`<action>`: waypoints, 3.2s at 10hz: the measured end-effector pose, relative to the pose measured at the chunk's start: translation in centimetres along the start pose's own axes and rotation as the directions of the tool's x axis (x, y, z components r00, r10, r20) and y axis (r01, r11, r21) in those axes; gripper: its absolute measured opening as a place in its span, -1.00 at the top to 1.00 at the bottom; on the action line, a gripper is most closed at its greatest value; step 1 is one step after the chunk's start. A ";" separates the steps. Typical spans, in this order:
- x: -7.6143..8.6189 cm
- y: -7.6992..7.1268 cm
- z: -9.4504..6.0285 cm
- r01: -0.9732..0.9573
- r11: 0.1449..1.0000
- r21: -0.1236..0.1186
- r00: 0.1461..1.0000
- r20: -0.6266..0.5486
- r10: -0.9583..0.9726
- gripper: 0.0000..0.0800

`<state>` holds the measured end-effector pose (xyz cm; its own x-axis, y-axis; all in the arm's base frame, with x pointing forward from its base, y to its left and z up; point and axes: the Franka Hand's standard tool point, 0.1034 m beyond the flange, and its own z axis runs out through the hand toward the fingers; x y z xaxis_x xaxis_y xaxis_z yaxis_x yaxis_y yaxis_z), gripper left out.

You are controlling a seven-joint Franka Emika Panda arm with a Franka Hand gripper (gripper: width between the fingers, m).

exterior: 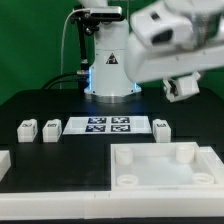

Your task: Assemble one leg

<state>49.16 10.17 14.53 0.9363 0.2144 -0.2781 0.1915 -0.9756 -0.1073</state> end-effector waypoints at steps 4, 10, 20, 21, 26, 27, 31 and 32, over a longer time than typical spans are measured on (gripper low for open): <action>0.9 1.0 -0.2 0.021 0.998 -0.051 0.935 -0.352 -0.038 0.29; 8.4 4.2 -4.2 -0.014 0.985 -0.170 0.558 -0.819 -0.133 0.28; 11.9 1.6 0.7 0.045 0.990 -0.131 0.633 -0.763 -0.129 0.28; 12.6 1.9 0.5 0.038 0.991 -0.127 0.630 -0.767 -0.123 0.28; 13.8 2.0 2.4 0.040 0.992 -0.117 0.639 -0.761 -0.115 0.28; 13.8 2.0 2.5 0.040 0.992 -0.117 0.640 -0.759 -0.115 0.28; 13.6 1.9 3.6 0.039 0.992 -0.117 0.641 -0.759 -0.115 0.28; 13.6 2.0 4.4 0.039 0.993 -0.114 0.647 -0.754 -0.112 0.28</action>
Offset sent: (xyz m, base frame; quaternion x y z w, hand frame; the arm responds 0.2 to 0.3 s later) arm 0.0000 0.0000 0.0000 0.0000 0.2667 0.0000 0.9638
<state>60.97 11.38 6.34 0.8064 0.2126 0.5519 0.2603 -0.9655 -0.0083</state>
